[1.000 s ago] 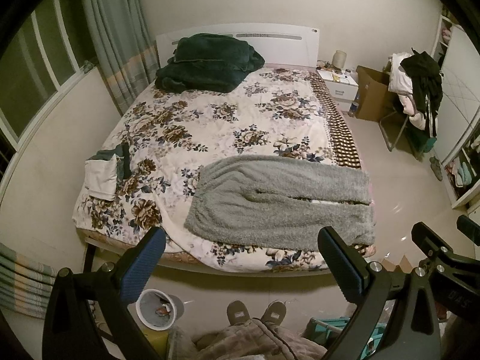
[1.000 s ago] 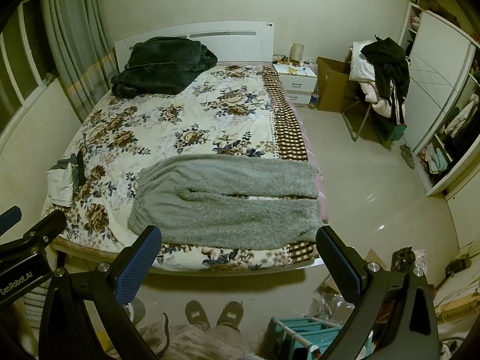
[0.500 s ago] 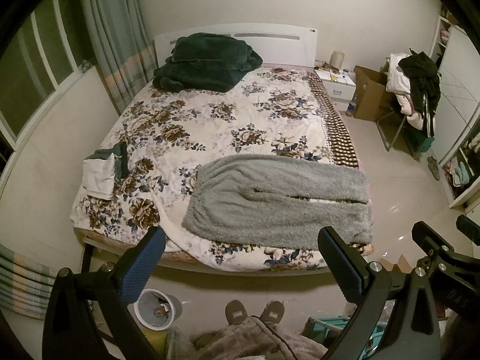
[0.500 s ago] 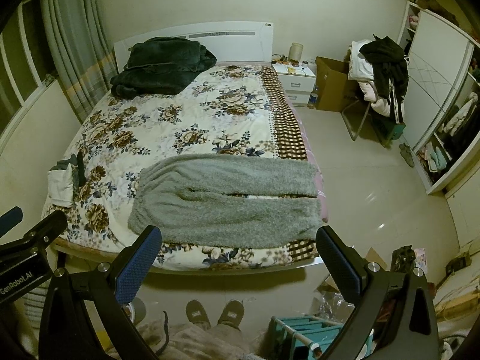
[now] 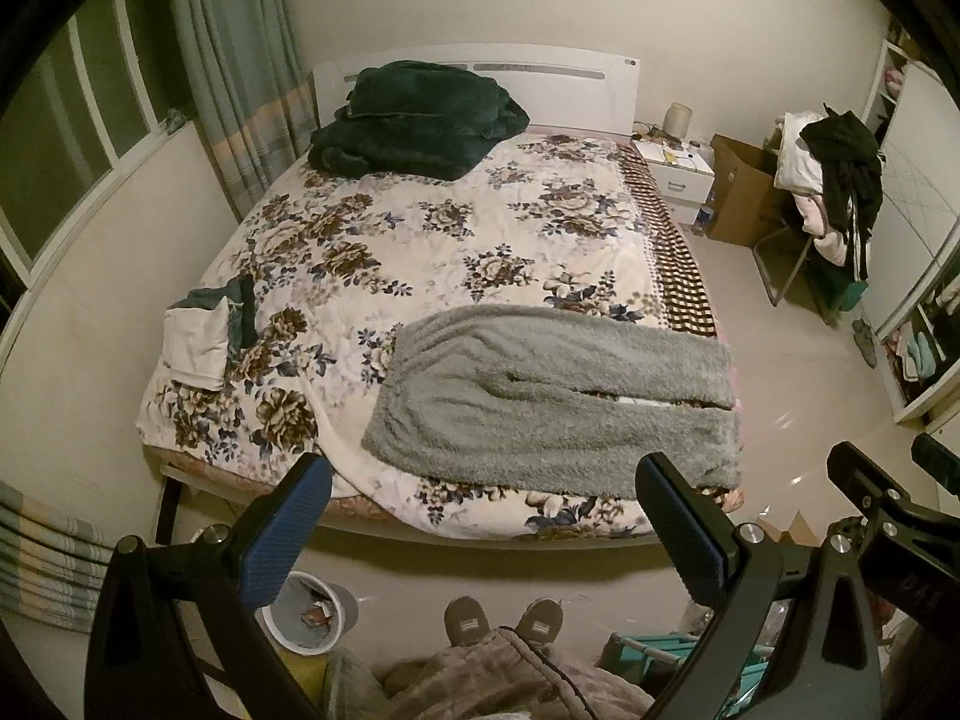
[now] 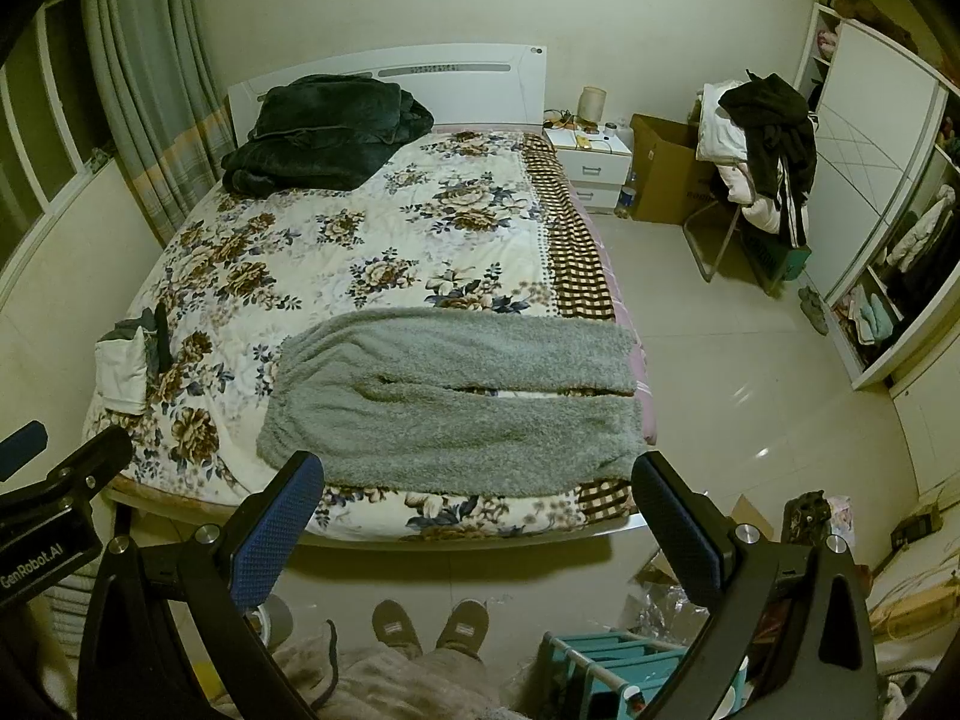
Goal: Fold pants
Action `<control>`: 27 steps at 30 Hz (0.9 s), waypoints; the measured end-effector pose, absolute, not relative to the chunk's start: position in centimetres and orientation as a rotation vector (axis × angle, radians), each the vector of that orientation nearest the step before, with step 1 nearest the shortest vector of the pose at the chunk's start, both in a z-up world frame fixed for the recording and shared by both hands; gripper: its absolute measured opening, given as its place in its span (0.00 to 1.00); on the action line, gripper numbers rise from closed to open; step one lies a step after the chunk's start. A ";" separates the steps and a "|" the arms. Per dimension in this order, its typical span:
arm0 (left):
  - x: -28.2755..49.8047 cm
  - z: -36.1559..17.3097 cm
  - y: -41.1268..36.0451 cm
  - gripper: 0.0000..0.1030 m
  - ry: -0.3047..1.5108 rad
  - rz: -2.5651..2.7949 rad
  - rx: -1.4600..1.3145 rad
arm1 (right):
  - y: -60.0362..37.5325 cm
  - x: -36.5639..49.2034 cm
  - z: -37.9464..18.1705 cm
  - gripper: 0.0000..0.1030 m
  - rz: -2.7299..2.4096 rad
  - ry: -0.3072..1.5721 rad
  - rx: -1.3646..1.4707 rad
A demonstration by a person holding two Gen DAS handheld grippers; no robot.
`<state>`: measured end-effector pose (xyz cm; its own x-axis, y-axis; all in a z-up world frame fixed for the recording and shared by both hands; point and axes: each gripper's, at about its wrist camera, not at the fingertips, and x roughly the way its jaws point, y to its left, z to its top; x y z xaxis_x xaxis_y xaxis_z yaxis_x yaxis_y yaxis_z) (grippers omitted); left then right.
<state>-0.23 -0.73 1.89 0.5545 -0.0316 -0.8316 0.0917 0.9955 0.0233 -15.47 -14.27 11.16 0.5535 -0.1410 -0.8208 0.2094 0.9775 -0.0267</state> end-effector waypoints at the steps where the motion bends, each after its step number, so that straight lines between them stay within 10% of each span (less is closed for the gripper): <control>1: -0.2 1.9 -0.7 1.00 0.981 -0.073 0.066 | -14.3 -15.5 11.1 1.00 -0.207 0.962 0.075; 27: -0.6 1.6 -1.2 1.00 0.983 -0.094 0.070 | -13.1 -15.6 9.5 1.00 -0.224 0.979 0.100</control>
